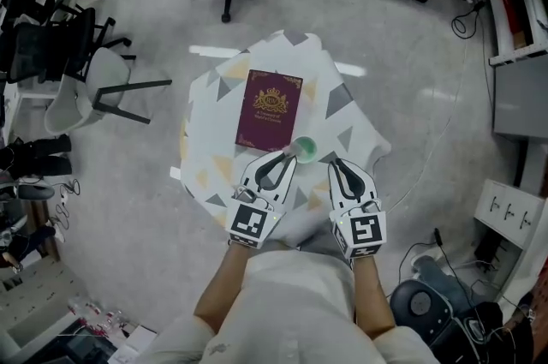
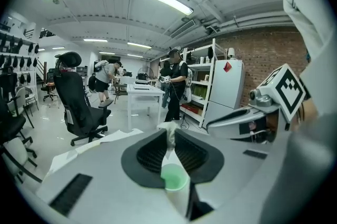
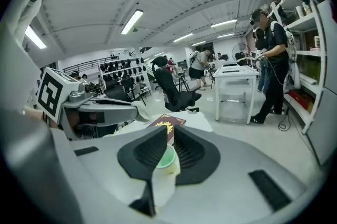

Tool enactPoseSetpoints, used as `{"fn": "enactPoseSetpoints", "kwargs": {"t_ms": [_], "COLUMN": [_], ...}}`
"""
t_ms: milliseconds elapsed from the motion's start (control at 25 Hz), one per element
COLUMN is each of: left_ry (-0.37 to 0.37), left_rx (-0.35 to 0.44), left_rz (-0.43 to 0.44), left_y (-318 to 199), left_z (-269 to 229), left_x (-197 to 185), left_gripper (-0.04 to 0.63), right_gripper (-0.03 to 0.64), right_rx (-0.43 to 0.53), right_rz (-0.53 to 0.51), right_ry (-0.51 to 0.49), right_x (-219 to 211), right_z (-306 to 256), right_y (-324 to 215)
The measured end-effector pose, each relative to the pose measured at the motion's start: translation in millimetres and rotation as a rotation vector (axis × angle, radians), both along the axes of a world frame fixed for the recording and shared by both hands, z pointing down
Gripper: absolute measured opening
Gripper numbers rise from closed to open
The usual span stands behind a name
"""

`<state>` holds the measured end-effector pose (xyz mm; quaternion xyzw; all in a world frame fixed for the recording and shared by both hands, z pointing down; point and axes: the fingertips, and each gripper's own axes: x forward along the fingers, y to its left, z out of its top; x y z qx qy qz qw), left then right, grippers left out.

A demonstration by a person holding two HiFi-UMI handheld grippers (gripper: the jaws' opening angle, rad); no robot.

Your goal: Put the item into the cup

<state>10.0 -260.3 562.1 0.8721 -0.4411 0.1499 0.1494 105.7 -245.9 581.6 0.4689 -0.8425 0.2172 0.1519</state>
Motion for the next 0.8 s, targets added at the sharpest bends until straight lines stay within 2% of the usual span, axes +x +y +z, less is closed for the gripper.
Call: {"fn": "enactPoseSetpoints", "kwargs": {"t_ms": [800], "left_ry": [-0.050], "left_rx": [-0.097], "left_rz": [0.032], "left_y": [4.9], "left_z": [55.0], "left_x": [11.3], "left_gripper": [0.055], "right_gripper": [0.044], "right_rx": [-0.067], "right_rz": [-0.001], "right_ry": [0.003], "right_x": [3.1], "right_z": [36.3], "right_y": [4.6]}}
